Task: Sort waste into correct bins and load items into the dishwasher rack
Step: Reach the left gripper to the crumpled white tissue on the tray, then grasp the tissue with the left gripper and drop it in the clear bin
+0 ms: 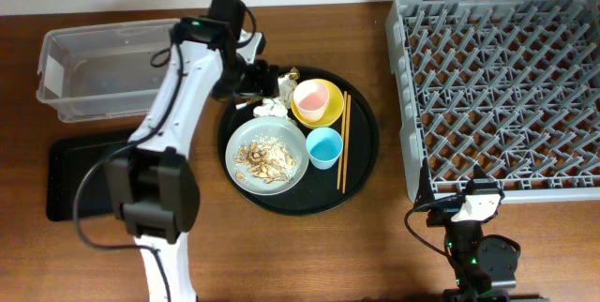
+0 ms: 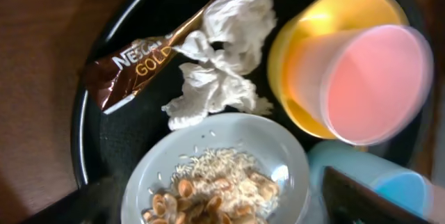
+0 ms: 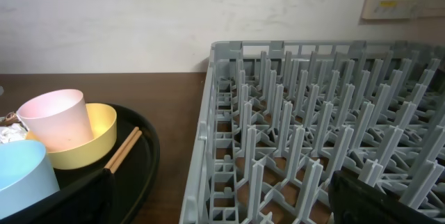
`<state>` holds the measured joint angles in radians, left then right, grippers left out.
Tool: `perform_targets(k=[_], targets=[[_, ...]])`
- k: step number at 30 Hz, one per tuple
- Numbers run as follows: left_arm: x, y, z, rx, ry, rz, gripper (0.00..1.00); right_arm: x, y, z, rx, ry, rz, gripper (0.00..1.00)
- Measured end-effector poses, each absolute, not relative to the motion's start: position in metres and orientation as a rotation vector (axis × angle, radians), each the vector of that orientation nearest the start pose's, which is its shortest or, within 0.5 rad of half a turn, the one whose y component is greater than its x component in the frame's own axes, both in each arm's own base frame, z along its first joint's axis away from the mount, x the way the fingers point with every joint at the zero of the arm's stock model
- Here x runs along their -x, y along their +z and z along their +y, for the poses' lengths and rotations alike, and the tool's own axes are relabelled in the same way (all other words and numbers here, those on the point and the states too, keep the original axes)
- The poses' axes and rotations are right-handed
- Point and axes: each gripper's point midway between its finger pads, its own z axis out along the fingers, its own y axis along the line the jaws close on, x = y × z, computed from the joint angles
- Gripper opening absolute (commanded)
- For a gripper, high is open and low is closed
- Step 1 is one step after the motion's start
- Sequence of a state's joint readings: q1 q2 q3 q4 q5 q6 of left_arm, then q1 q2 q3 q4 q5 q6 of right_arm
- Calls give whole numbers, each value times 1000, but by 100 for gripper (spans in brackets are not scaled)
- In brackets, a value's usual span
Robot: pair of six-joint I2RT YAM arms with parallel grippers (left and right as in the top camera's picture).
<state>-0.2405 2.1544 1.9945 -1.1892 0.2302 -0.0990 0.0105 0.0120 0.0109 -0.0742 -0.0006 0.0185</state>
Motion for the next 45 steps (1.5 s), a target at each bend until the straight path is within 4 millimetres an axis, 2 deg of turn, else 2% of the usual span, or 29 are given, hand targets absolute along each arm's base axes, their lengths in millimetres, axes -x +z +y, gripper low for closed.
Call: perform_targets(k=[2, 5, 12, 16, 17, 18, 22, 23, 25, 27, 29, 35, 42, 45], targets=[[-447, 104, -154, -208, -364, 2962, 62, -246, 158, 3, -6, 22, 1646, 98], [-448, 85, -160, -166, -308, 2997, 60, -246, 158, 3, -7, 23, 1646, 98], [-449, 58, -162, 0, -218, 3039, 58, -246, 158, 3, -6, 23, 1646, 98], [-451, 43, -161, 31, -195, 3055, 58, -246, 158, 3, -6, 23, 1646, 98], [-452, 38, -161, 37, -192, 3062, 49, -246, 158, 3, -6, 23, 1646, 98], [-453, 32, -161, 41, -190, 3067, 43, -246, 158, 3, -7, 23, 1646, 98], [-459, 29, -163, 55, -195, 3047, 33, -246, 158, 3, -7, 23, 1646, 98], [-460, 29, -163, 52, -196, 3043, 19, -246, 158, 3, -7, 23, 1646, 98], [-459, 29, -163, 65, -196, 3045, 8, -246, 158, 3, -6, 23, 1646, 98], [-457, 29, -162, 66, -191, 3055, 1, -246, 158, 3, -6, 23, 1646, 98], [-451, 29, -160, 65, -179, 3080, 1, -246, 158, 3, -6, 23, 1646, 98], [-436, 58, -156, 74, -149, 3148, 1, -246, 158, 3, -6, 23, 1646, 98], [-431, 115, -155, 71, -173, 3124, 1, -246, 158, 3, -7, 23, 1646, 98], [-436, 141, -156, 68, -203, 3060, 1, -246, 158, 3, -6, 23, 1646, 98]])
